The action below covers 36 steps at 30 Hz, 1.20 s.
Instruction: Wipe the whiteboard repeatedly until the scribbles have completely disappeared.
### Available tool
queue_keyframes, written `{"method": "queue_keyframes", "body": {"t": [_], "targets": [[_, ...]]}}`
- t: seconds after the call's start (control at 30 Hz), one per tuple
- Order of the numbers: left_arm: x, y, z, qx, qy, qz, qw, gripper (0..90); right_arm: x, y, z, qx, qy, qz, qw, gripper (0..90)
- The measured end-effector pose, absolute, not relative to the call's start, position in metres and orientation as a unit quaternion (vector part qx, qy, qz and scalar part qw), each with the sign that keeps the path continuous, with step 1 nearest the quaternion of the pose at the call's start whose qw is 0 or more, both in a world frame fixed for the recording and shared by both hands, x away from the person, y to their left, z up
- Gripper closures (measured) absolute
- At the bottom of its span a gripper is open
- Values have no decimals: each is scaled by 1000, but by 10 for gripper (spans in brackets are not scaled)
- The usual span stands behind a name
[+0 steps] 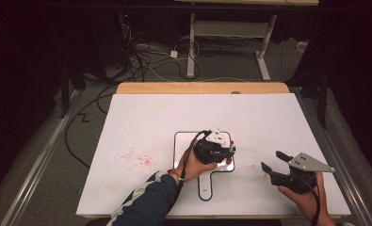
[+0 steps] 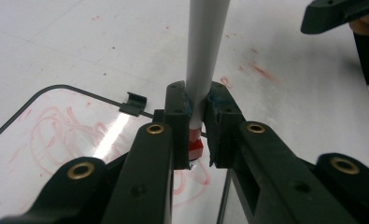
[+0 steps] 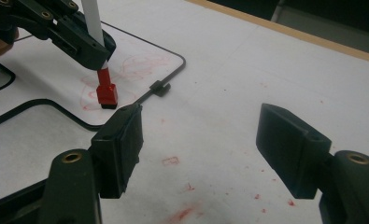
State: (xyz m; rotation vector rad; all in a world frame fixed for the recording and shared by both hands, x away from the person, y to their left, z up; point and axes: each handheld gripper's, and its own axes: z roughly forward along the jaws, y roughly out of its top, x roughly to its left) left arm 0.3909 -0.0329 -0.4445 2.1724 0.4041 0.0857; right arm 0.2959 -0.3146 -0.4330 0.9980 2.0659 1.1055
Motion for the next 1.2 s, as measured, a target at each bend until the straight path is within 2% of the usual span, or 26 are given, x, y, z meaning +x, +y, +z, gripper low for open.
{"method": "queue_keyframes", "body": {"t": [0.23,0.4,0.57,0.8,0.9,1.0,1.1,1.2], "targets": [[403,-15,-444,876,196,118,425,786,295,-314,-433,369,778,409,304,325],[418,2,-449,860,224,136,437,786,292,-314,-434,354,780,404,322,325],[419,1,-454,848,233,83,468,786,290,-314,-435,351,783,397,326,326],[396,-31,-454,863,171,24,474,785,288,-314,-434,348,784,400,324,325],[390,-38,-453,869,152,26,469,787,288,-314,-435,347,785,401,321,325],[392,-39,-453,870,153,50,465,788,288,-314,-435,342,788,400,320,324],[400,-35,-452,870,159,65,462,788,289,-315,-436,344,787,401,319,324],[428,-23,-452,864,188,79,461,788,290,-313,-438,346,787,399,318,323]]}}
